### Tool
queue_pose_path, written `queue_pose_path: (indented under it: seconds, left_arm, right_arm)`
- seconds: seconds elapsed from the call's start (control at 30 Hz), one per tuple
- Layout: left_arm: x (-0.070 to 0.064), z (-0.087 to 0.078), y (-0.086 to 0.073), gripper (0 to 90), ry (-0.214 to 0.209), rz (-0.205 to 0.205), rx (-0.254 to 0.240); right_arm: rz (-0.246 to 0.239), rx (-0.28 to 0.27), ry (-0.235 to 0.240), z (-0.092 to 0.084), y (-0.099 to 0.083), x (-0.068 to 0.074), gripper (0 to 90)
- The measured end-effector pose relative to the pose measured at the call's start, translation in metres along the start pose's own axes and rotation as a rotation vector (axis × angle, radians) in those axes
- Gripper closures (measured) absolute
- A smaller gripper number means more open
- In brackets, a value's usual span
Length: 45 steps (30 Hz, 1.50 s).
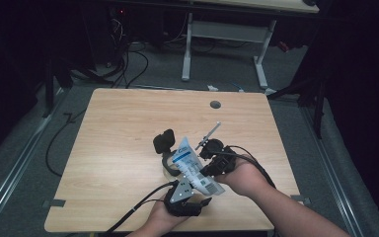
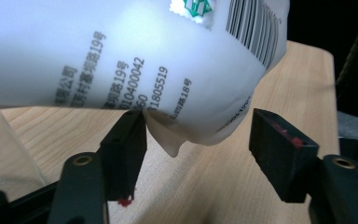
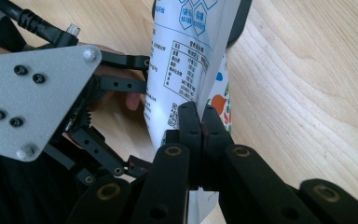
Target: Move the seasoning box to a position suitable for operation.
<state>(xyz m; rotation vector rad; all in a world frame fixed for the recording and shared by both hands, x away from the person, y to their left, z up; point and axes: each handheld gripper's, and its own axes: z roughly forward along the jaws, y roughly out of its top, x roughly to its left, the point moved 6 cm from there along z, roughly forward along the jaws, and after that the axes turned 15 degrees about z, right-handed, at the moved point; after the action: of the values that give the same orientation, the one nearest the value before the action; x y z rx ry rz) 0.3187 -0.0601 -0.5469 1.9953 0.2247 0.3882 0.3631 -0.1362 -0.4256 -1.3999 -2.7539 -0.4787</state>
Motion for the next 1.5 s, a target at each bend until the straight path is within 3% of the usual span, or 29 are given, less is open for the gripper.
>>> queue_pose_path:
  seconds: [0.37, 0.67, 1.1, 1.3, 1.5]
  left_arm:
    - [-0.004, -0.003, 0.005, 50.8, 0.041, 0.038, 0.01]
    - [-0.004, -0.005, 0.005, 52.4, 0.05, 0.028, 0.013]
    - [0.0, -0.011, 0.012, 52.8, 0.061, 0.004, -0.022]
    - [-0.004, -0.015, 0.017, 52.7, 0.079, 0.055, -0.031]
    - [-0.003, -0.015, 0.017, 53.2, 0.079, 0.043, -0.034]
  right_arm:
    - [0.021, -0.006, -0.008, -0.004, 0.001, -0.003, 90.0]
    - [0.011, -0.013, -0.001, 0.002, 0.009, 0.0, 90.0]
    - [0.002, -0.029, -0.017, -0.005, 0.017, -0.002, 90.0]
    - [-0.006, -0.019, -0.027, -0.003, 0.019, -0.003, 90.0]
    - [-0.005, -0.022, -0.031, -0.003, 0.019, -0.003, 90.0]
